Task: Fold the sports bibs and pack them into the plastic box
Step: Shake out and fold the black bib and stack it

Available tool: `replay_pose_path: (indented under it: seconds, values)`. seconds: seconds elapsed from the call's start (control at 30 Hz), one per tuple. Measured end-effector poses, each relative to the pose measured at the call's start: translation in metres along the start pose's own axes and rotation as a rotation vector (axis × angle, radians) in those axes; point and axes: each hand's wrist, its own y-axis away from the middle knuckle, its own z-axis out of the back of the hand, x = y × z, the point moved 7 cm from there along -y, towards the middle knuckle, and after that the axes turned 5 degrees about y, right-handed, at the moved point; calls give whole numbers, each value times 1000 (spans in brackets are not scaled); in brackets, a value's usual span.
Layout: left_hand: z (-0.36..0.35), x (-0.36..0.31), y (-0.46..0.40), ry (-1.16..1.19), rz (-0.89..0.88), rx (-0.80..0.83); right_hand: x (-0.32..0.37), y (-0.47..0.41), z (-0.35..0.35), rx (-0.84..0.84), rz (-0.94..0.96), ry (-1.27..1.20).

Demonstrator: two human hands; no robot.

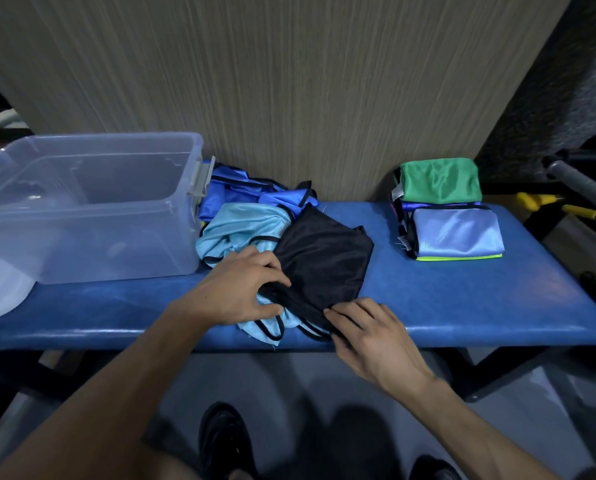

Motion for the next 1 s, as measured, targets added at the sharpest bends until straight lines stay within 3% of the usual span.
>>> replay_pose_path:
  seconds: [0.3,0.4,0.63,0.77,1.0]
  values:
    - [-2,1,1,-15,31,43,-19,-14,7,72,-23,-175]
    - [0,-4,-1,-27,68,6,-33,-26,15,77,-156,-293]
    - [3,-37,-18,-300,85,-166,-57,-56,36,-26,-427,-561]
    - [19,-44,-17,-183,61,-380,-73,-58,49,-125,-505,-668]
    - [19,-51,-25,-43,90,-379,-86,-68,62,-220,-529,-709]
